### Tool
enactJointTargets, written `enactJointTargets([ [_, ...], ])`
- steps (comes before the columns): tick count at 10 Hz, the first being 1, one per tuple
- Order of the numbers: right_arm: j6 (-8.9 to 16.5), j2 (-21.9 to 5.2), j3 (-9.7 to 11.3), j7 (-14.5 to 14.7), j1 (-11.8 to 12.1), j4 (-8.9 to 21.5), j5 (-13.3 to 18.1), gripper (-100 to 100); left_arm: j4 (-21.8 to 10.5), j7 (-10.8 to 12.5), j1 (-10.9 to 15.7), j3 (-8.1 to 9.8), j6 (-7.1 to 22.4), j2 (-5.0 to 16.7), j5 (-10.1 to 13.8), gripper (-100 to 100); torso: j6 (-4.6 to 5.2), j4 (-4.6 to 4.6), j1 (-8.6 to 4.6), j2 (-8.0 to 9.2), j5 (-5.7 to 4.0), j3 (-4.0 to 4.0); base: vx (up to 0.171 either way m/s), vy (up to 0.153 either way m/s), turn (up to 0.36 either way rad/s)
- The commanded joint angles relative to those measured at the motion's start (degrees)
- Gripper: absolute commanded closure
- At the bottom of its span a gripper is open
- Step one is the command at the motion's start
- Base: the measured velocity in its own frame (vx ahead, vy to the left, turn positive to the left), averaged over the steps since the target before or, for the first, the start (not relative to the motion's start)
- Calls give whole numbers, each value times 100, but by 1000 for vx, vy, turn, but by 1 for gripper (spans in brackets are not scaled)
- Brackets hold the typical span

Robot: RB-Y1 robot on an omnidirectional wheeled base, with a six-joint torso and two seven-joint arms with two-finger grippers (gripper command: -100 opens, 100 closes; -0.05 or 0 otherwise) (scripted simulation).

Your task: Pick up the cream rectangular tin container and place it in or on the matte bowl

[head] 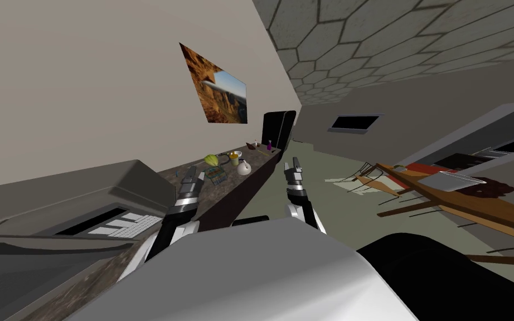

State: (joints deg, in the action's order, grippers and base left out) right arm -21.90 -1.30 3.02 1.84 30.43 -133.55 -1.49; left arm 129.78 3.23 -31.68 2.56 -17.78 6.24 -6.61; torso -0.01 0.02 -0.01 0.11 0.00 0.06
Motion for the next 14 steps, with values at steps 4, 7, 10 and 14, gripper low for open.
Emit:
enactJointTargets([
  [4, 0, 0, 0, 0, 0, 0, 0, 0, 161, -145, -323, 280, 704, 570, 0, -100, 0, 1, -3, 5, -1, 3, -36, -15, 68],
  [7, 0, 0, 0, 0, 0, 0, 0, 0, 234, -219, -489, 421, 1064, 762, 1, -100, 0, 2, -10, 9, -2, 5, -41, -26, 58],
  [10, 0, 0, 0, 0, 0, 0, 0, 0, 307, -294, -658, 562, 1433, 924, 0, -100, 0, 1, -6, 4, -1, 3, -30, -18, 50],
  [14, 0, 0, 0, 0, 0, 0, 0, 0, 435, -430, -964, 825, 2147, 1202, -8, -100, 1, 1, -12, 3, -2, 2, -31, -28, 40],
])
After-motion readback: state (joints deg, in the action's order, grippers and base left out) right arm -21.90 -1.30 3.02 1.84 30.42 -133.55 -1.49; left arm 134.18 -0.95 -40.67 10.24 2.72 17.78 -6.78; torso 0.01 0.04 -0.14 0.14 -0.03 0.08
